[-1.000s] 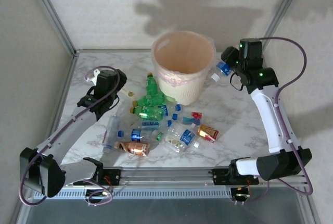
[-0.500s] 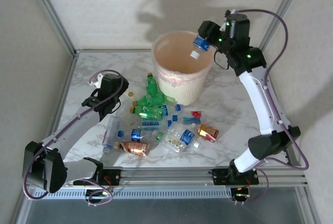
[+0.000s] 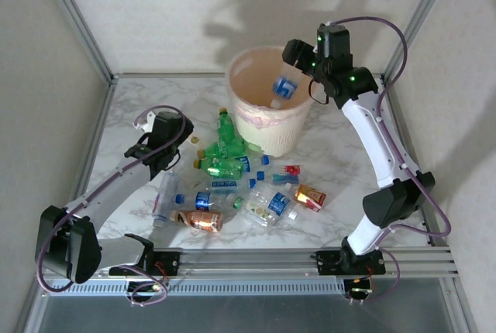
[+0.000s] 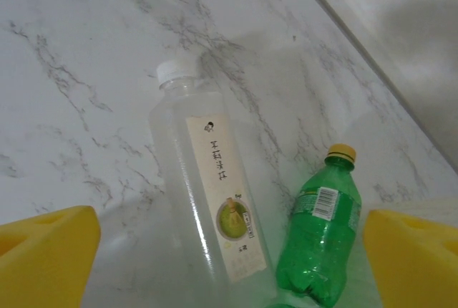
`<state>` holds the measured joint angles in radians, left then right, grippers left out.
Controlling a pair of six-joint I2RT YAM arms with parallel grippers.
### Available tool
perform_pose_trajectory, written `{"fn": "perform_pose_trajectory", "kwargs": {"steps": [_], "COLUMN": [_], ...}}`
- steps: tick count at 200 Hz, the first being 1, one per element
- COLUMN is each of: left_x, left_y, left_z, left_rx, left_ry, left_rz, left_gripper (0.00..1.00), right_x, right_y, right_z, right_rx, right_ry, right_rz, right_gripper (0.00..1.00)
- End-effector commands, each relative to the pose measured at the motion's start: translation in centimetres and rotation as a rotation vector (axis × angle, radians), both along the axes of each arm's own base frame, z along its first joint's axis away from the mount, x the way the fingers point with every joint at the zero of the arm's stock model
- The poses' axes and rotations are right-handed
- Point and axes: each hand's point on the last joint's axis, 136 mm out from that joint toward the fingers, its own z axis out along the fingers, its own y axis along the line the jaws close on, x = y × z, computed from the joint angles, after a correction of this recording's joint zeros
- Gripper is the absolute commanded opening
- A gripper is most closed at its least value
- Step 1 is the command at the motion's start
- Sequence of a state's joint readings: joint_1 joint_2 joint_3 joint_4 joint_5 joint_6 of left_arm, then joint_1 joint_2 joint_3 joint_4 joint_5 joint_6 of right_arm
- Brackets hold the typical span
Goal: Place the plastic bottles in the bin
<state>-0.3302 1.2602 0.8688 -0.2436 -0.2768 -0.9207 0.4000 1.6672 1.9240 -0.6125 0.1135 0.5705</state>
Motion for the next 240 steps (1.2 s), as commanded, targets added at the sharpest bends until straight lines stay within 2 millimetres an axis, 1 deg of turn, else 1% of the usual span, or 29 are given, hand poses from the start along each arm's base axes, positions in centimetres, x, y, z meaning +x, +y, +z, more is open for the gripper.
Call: {"fn": "perform_pose_trajectory", "kwargs": {"steps": [1,26,43,55,71,89,90,93,109,120,134,164,206,240], "left_x": [-0.1,0.3,1.1,1.9,3.0,4.1,4.2,4.4,5.7,6.5,7.2,8.2,8.6,8.3], "left_y": [0.6,1.1,1.3,1.3,1.3,1.6,1.6,1.6,1.4,1.3,1.1,0.3,0.1,0.5], "left_z": [-0.9,-1.0,-1.1,-1.3,-1.5,-2.5,-2.7,-2.6,-3.1,-3.7,-5.0,-7.6,-9.1,-11.3], "left_rx": [0.026,0.042,0.043,0.042,0.073,0.121,0.123,0.127,0.139,0.129,0.11,0.067,0.056,0.068], "left_ry": [0.02,0.026,0.034,0.047,0.083,0.137,0.142,0.14,0.147,0.164,0.206,0.276,0.326,0.386], "left_rz": [0.025,0.037,0.041,0.043,0.051,0.084,0.084,0.085,0.091,0.093,0.104,0.096,0.105,0.11], "left_gripper": [0.96,0.96,0.96,0.96,0.96,0.97,0.97,0.97,0.99,0.99,0.99,1.0,1.0,0.99], "right_x": [-1.0,-2.0,-3.6,-4.6,-6.2,-7.8,-8.0,-8.2,-9.2,-9.8,-10.4,-11.4,-11.9,-12.1], "right_y": [-0.8,-1.5,-2.1,-2.7,-3.3,-3.9,-3.9,-4.0,-4.4,-4.7,-5.0,-5.5,-6.1,-6.5], "right_z": [1.4,2.3,2.9,2.8,2.1,1.0,0.8,0.5,-0.7,-1.6,-2.6,-3.9,-5.1,-5.4], "right_rx": [-0.015,-0.003,0.011,0.015,0.029,0.04,0.04,0.04,0.037,0.033,0.026,0.013,0.003,0.001], "right_ry": [-0.036,-0.063,-0.086,-0.091,-0.088,-0.077,-0.072,-0.069,-0.05,-0.031,-0.007,0.019,0.04,0.042], "right_rz": [-0.023,-0.037,-0.039,-0.045,-0.047,-0.046,-0.045,-0.046,-0.05,-0.053,-0.054,-0.062,-0.082,-0.1], "right_gripper": [0.81,0.81,0.82,0.82,0.81,0.81,0.81,0.81,0.81,0.81,0.81,0.82,0.83,0.84]}}
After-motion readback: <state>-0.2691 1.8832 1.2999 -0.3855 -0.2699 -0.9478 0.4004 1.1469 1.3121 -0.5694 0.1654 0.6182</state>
